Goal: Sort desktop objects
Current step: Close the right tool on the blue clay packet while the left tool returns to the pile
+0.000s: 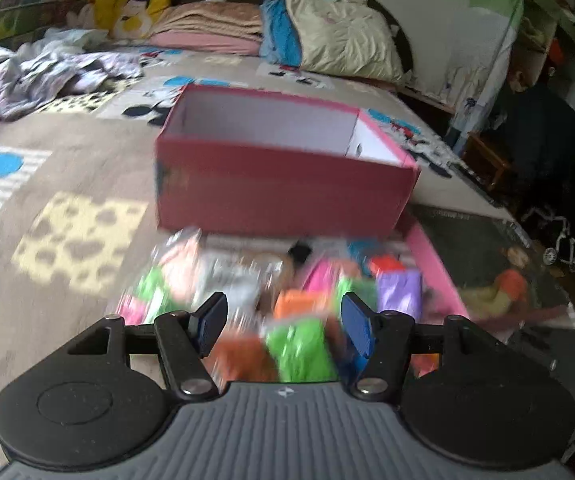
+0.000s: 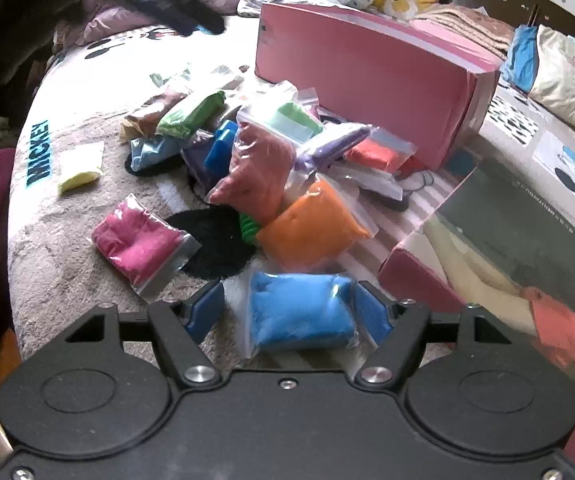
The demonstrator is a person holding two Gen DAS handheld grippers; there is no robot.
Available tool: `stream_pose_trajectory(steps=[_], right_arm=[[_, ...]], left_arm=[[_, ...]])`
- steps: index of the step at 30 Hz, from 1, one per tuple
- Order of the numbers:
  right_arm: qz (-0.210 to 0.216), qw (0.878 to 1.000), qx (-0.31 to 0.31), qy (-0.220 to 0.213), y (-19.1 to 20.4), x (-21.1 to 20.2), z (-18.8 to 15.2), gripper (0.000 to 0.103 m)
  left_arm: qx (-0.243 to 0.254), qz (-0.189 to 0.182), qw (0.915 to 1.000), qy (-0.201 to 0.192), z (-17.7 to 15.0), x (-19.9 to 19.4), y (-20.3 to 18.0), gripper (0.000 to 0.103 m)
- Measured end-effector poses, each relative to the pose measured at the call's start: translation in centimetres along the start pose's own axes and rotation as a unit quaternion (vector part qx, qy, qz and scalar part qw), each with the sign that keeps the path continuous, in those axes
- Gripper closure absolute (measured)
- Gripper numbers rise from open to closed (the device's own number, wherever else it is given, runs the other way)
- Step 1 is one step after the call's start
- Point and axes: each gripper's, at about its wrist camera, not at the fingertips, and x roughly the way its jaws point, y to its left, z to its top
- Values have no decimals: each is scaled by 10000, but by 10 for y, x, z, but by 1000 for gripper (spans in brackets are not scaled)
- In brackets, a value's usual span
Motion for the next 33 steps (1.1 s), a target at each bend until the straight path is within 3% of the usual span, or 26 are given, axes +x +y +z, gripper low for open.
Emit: stream_pose_trajectory(steps=[7, 14, 33], right_arm=[[7, 9997, 250, 7, -2, 1, -5, 37], [-57, 9994, 342, 91, -1, -1, -1, 51], [130, 9958, 808, -417, -21, -51, 38, 52]], left_arm=[[-469, 129, 9986, 229, -42, -8, 5, 41], [-319, 285, 9988, 236, -62, -15, -1, 41], [-114, 751, 9968, 241, -86, -24, 3, 41]])
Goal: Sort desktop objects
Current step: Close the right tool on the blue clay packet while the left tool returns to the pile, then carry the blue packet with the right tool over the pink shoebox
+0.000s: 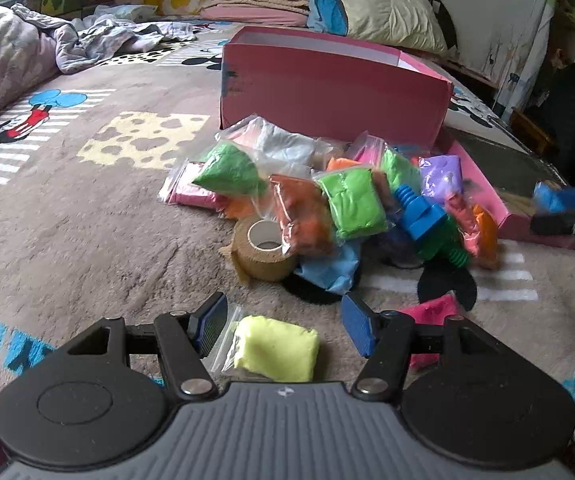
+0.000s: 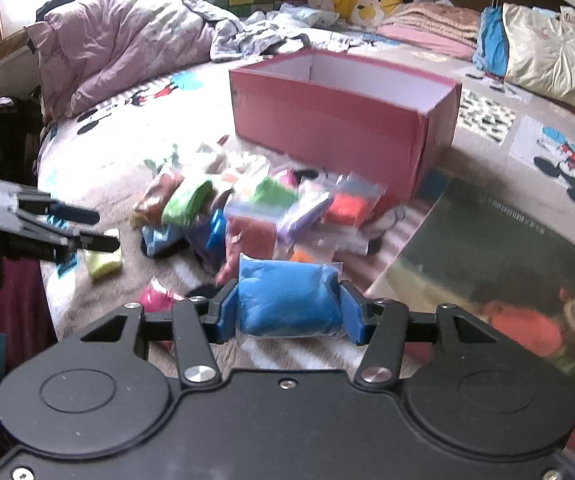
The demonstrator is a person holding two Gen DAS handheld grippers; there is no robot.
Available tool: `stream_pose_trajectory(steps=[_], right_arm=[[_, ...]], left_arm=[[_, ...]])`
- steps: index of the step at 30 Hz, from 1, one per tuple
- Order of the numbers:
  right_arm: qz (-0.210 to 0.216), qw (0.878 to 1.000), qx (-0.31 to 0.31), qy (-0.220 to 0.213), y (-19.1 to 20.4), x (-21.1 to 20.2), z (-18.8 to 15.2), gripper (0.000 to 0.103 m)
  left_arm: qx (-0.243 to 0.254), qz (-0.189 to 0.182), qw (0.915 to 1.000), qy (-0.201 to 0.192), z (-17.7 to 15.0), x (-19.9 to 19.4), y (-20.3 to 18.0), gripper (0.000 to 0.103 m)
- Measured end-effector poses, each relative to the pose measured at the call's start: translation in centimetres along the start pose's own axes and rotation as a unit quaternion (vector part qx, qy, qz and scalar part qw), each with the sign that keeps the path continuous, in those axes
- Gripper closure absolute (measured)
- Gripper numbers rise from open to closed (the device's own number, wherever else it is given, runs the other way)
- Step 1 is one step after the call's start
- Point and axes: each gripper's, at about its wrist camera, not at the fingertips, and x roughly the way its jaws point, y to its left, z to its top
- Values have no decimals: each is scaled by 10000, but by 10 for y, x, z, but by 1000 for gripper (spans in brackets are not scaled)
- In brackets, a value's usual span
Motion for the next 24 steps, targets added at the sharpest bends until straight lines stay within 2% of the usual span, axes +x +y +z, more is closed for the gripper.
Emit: stream_pose_trajectory(steps=[13, 24], right_arm=[[-103, 9996, -171, -209, -4, 4, 47, 52], [-184, 9987, -338, -340, -18, 26, 105, 52]], left_arm=[[-110, -10, 9998, -191, -8, -5, 1, 41], [-270, -109, 9991, -309, -7, -5, 7, 41]])
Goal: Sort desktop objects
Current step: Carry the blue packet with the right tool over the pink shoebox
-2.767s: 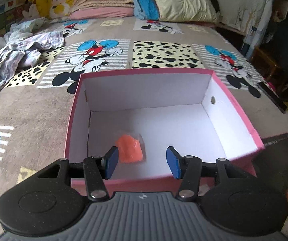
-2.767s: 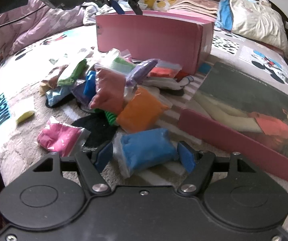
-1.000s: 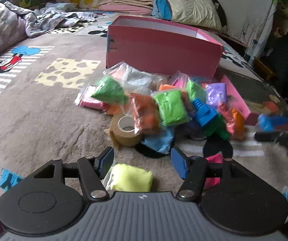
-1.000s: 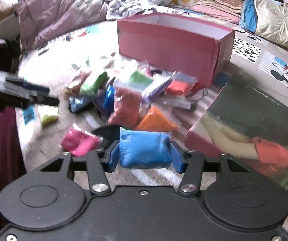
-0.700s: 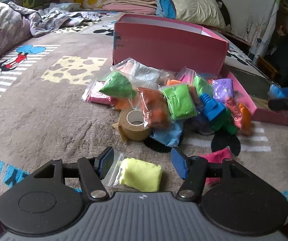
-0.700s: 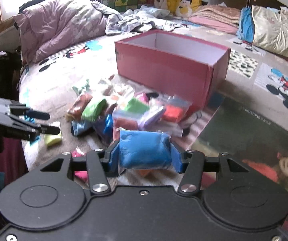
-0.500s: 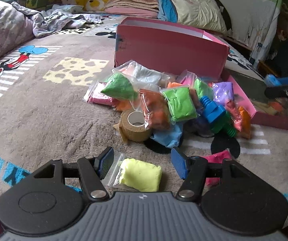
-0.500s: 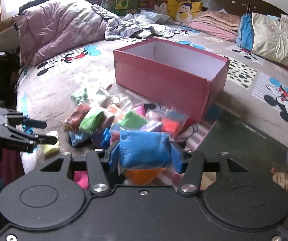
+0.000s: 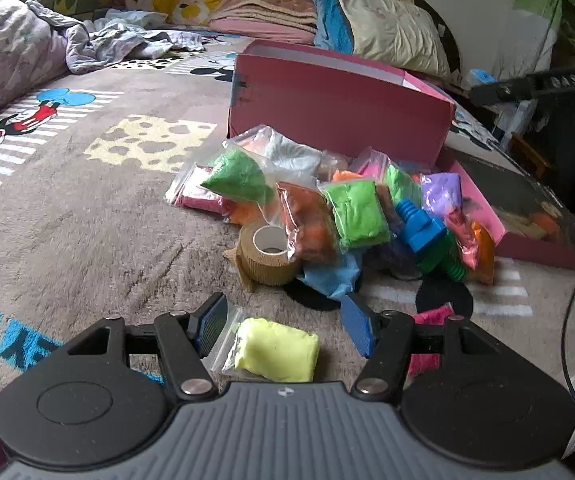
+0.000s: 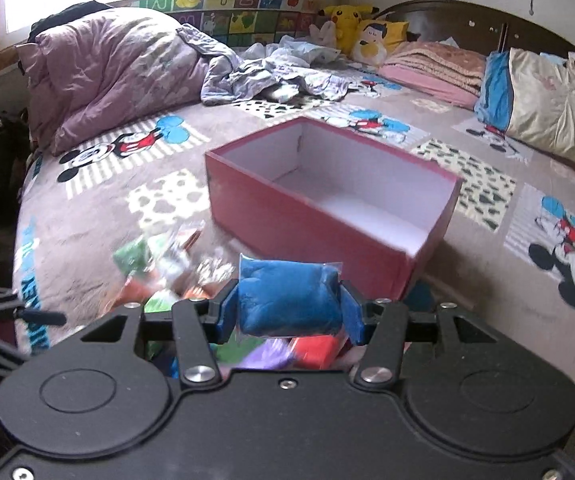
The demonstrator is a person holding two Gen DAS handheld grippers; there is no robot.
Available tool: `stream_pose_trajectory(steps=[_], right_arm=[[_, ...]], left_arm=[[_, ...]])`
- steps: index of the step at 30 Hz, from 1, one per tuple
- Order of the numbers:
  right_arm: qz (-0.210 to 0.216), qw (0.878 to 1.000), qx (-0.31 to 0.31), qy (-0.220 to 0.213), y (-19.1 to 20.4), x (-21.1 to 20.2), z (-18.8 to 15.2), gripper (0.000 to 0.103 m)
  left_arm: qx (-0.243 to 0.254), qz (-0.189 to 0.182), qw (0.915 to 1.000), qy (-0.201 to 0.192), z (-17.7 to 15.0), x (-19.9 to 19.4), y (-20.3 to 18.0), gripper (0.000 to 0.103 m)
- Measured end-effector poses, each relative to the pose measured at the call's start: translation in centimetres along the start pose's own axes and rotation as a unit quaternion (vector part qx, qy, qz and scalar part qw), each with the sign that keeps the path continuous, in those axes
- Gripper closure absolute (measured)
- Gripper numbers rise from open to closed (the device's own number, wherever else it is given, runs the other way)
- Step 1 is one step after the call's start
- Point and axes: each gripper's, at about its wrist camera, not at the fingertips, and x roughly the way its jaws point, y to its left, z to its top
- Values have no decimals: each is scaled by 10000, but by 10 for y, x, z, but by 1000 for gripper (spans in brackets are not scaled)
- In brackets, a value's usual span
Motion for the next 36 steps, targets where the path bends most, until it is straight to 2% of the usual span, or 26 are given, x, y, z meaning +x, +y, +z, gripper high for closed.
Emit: stream_pose_trajectory(steps=[3, 9, 19, 36], right_arm=[[-36, 10000, 7, -21, -7, 9, 13, 52], [-140, 9998, 132, 17, -25, 32, 36, 52], [-144, 9961, 833, 247, -63, 83, 70, 52], [-18, 9849, 1414, 993, -85, 155, 79, 52]], left_arm=[[-33, -17, 10000, -48, 1, 0, 2, 33], [-86, -52, 9999, -53, 2, 2, 4, 32], [-124, -141, 9998, -65, 3, 5, 4, 32], [-216, -228, 9995, -75, 5, 9, 8, 32]])
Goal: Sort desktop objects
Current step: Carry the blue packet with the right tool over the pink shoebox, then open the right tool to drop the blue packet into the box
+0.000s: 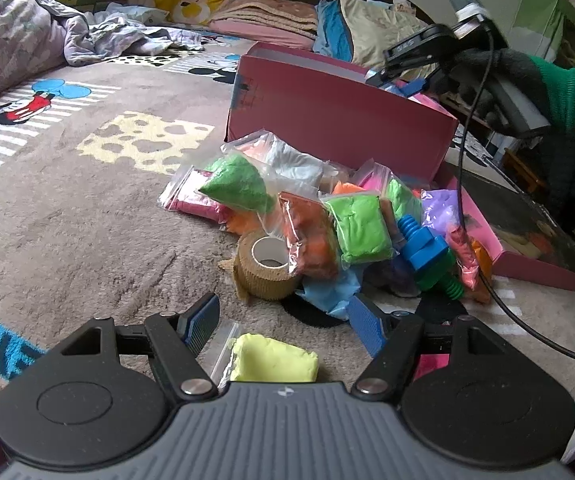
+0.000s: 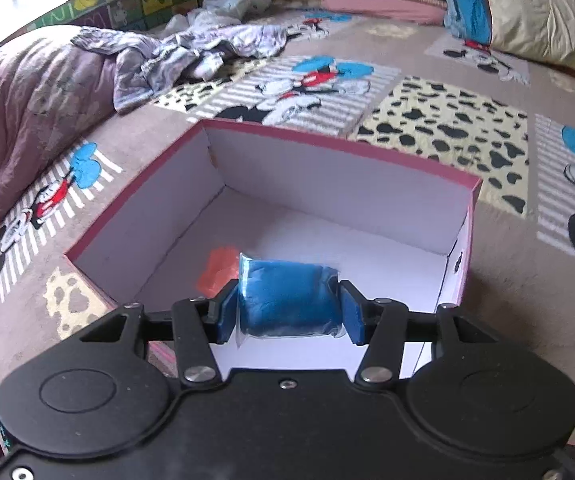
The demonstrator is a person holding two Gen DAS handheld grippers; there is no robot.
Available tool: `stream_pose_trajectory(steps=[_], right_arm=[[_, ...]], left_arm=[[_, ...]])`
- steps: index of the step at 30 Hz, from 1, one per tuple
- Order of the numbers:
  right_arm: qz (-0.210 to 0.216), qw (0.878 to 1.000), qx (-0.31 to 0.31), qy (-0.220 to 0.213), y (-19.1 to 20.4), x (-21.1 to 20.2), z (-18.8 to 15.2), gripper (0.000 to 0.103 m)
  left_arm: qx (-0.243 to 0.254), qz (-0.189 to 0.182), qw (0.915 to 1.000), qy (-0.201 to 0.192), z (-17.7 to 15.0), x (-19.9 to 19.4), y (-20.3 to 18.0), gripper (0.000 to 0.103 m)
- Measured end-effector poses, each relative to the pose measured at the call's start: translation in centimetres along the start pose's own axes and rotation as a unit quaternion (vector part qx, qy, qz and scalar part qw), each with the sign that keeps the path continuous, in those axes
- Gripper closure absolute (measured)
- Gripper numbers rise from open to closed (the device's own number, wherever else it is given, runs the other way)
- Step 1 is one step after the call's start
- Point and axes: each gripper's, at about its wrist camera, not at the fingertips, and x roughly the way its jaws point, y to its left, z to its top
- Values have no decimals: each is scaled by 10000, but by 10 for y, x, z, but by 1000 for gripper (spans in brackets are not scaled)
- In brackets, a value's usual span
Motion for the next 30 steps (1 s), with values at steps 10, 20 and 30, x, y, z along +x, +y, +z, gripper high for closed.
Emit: stream_pose_trajectory(steps=[10, 20, 30], right_arm=[[-210, 9985, -45, 503, -3, 34, 5, 51], [-317, 9967, -66, 741, 0, 49, -1, 50], [-275, 9982, 25, 536, -2, 38, -1, 37]], left_arm=[[-54, -7, 10000, -8, 0, 2, 3, 32], [-74, 6, 10000, -26, 0, 0, 5, 32], [21, 1, 10000, 16, -2, -1, 1, 32]])
